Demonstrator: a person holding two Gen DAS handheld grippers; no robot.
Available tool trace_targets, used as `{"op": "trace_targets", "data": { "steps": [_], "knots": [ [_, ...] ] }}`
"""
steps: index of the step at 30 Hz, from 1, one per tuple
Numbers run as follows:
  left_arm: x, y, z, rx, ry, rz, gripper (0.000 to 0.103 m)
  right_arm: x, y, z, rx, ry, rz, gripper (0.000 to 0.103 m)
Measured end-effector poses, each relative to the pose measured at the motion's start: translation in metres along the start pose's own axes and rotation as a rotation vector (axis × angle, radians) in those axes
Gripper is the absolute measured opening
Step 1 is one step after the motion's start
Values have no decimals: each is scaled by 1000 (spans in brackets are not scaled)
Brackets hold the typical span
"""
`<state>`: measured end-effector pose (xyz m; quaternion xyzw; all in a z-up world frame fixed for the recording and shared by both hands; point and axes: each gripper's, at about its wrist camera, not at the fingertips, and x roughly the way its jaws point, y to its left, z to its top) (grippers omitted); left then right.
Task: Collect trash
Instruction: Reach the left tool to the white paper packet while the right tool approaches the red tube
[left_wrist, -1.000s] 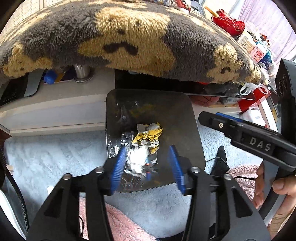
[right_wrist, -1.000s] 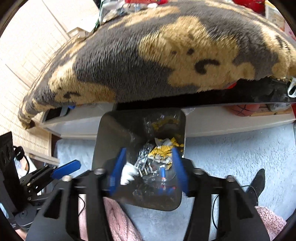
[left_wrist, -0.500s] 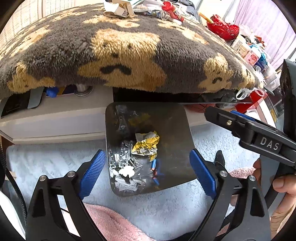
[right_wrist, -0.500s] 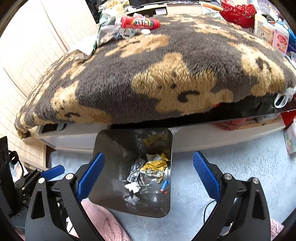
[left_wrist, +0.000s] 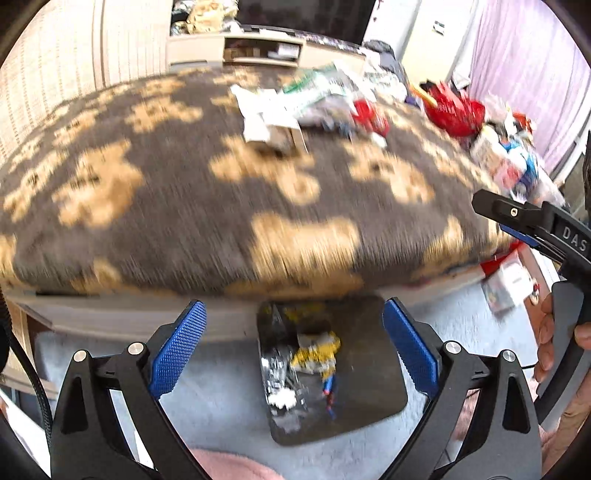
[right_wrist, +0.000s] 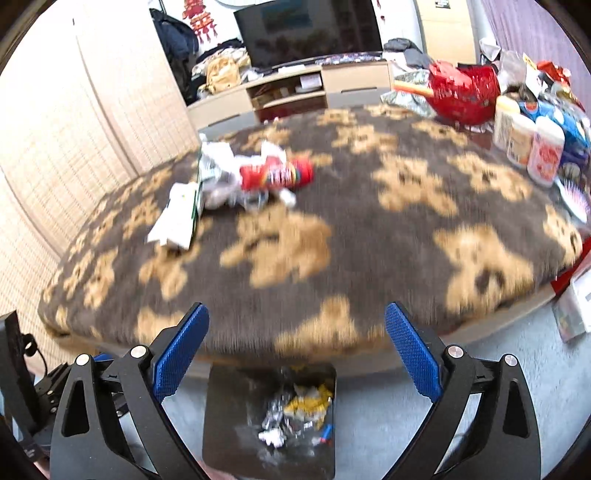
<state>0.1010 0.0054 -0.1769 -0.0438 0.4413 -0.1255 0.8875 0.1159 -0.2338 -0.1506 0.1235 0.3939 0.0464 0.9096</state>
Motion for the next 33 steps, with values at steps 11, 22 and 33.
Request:
{"op": "trace_targets", "data": {
  "steps": [11,22,33],
  "knots": [
    [8,17,78,-4,-87,37,90,33,16,76,-39,-50,3,97],
    [55,14,125,8,-56,6,70,75,52,120,-99,-53,78,92],
    [89,22,140,-2,-19,8,52,126,87,131,-163,13,130,76]
  ]
}}
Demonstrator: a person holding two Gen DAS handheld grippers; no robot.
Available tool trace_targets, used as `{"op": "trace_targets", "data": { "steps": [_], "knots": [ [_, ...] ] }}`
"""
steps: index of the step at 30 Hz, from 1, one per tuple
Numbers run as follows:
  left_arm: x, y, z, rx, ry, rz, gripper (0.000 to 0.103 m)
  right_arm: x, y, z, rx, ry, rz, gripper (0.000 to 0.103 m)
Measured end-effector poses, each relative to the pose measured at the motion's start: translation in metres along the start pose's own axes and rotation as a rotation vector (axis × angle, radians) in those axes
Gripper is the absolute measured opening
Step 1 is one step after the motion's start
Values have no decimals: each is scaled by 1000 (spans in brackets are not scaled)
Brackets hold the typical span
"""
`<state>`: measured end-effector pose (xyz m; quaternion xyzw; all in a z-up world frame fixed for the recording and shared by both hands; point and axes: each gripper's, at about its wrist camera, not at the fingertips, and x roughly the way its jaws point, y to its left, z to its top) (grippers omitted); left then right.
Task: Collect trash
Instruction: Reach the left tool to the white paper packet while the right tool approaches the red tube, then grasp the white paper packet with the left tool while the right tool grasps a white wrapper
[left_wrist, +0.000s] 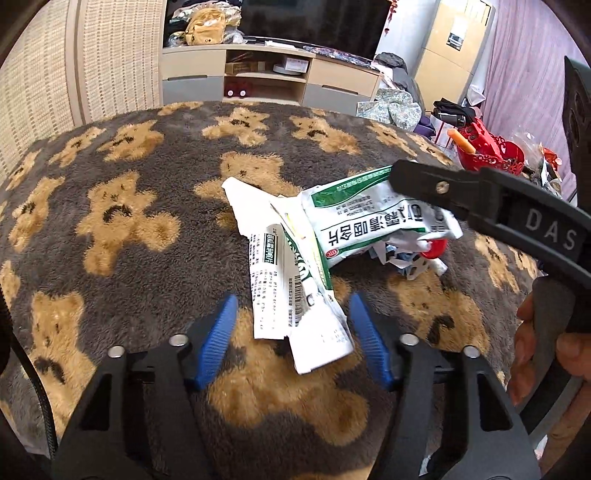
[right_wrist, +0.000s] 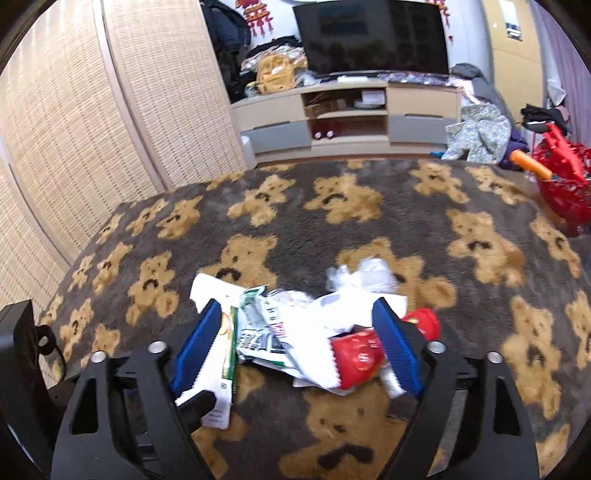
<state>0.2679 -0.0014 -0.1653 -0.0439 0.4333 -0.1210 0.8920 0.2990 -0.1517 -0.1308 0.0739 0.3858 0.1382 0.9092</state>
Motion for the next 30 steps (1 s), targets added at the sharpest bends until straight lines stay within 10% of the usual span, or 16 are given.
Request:
{"op": "trace_targets", "data": {
  "steps": [4,8,30],
  "knots": [
    [8,1,-2,6,14,-31,32,9,2,-4,-12,37,7,35],
    [6,-6,-4,31,9,-37,23,0,2,-9,-20,25,15,26],
    [-142,-52,-20,103,-155,-14,20,-174,12,-12,-43,-174,-50,21]
  ]
}}
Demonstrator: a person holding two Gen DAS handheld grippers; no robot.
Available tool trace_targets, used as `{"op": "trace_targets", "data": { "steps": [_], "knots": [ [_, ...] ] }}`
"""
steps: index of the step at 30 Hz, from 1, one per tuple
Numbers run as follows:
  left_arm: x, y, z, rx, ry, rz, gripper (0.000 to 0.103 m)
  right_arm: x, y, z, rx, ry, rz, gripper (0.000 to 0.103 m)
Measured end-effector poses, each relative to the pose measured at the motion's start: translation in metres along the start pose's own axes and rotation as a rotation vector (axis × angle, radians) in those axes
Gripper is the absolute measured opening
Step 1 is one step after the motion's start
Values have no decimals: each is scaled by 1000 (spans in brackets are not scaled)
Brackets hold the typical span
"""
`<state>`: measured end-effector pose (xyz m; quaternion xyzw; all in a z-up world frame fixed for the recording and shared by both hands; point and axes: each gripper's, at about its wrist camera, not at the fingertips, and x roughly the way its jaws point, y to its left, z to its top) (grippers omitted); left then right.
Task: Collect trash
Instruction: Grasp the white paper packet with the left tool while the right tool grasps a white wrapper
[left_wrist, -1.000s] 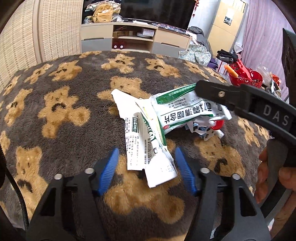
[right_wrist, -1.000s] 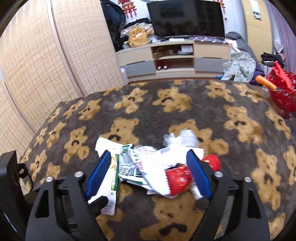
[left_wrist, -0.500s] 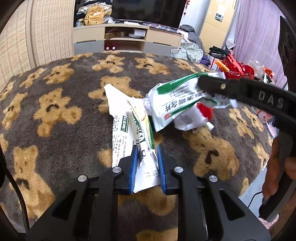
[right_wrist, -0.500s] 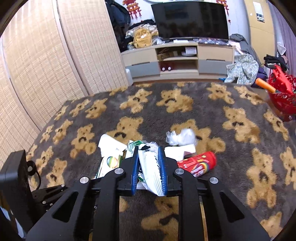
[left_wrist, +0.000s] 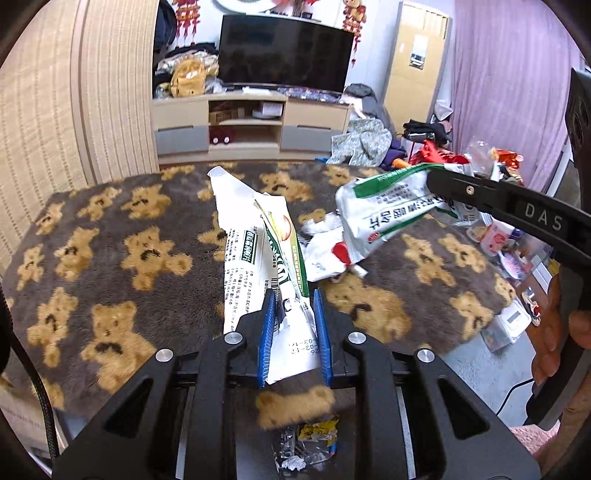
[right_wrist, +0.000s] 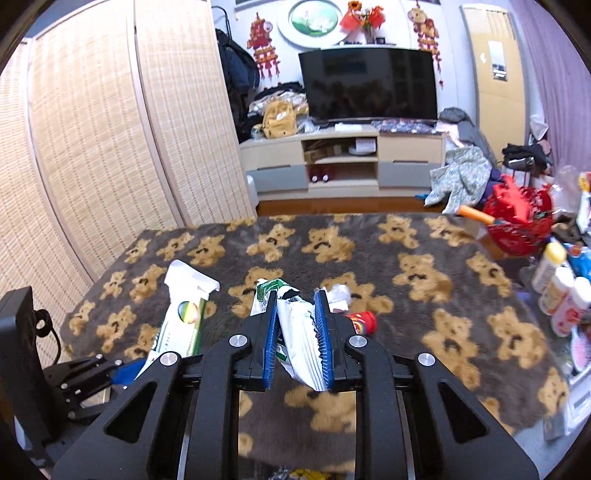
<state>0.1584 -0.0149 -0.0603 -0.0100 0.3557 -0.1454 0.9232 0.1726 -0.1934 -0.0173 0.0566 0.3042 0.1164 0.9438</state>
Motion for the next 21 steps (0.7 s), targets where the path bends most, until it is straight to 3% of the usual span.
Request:
{"op": "trace_targets", "data": {
  "steps": [11,21],
  "knots": [
    [-74,-35,-47,20,-27,-58,20,-96,-1,-51,-35,-45,-95,21],
    [-76,-49,-116,4,38,-82,20,-100,-23,-128,46,36,-97,21]
  ]
}}
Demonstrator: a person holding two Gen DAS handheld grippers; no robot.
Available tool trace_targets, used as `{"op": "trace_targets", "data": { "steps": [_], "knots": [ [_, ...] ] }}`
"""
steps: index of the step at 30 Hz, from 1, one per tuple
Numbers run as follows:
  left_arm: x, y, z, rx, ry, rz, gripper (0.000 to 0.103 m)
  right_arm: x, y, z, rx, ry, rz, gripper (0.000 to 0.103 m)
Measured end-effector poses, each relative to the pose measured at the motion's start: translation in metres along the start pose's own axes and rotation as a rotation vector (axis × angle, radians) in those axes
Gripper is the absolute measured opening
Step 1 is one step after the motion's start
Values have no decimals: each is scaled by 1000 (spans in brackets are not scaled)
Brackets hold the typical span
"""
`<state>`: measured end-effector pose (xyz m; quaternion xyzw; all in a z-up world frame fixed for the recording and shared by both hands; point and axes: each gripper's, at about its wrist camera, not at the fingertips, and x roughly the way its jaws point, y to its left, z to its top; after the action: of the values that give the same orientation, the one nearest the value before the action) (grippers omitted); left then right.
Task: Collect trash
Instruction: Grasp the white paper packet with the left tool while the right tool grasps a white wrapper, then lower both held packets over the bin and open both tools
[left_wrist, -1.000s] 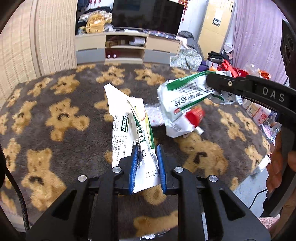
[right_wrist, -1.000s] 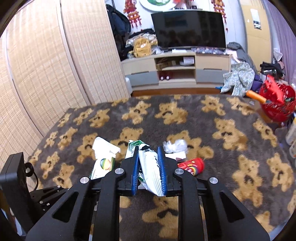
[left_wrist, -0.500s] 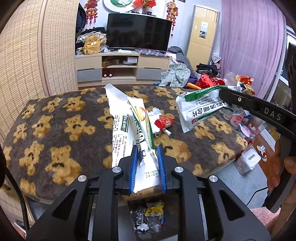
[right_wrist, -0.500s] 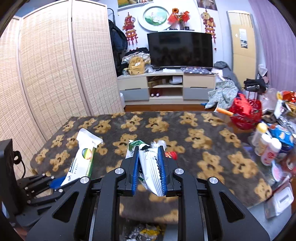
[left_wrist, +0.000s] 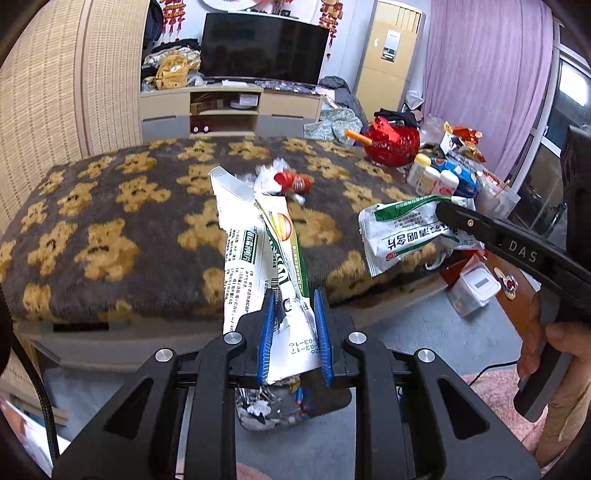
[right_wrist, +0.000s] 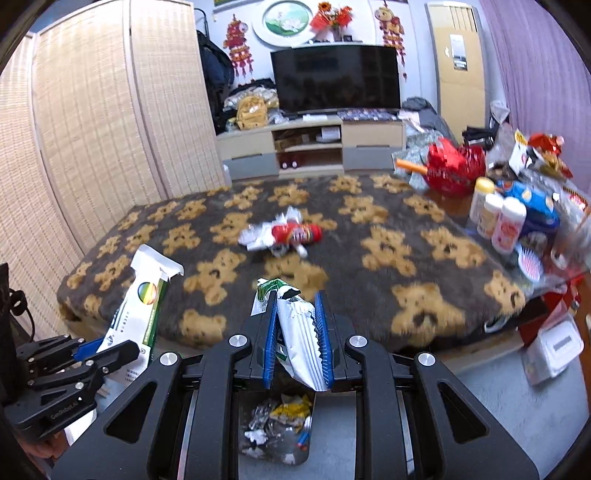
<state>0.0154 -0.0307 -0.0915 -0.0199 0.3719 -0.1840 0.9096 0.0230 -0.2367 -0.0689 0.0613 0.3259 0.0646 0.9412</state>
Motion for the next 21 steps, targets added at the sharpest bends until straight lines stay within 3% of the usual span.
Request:
{"op": "trace_targets", "data": {
  "steps": [11,21],
  "knots": [
    [56,7,-71,-45,153,-33,20,62,-1,-89,19,207,-11,21],
    [122,26,-115,-93,309,-29,20,111,-3,-129,8,317,-41,21]
  ]
}}
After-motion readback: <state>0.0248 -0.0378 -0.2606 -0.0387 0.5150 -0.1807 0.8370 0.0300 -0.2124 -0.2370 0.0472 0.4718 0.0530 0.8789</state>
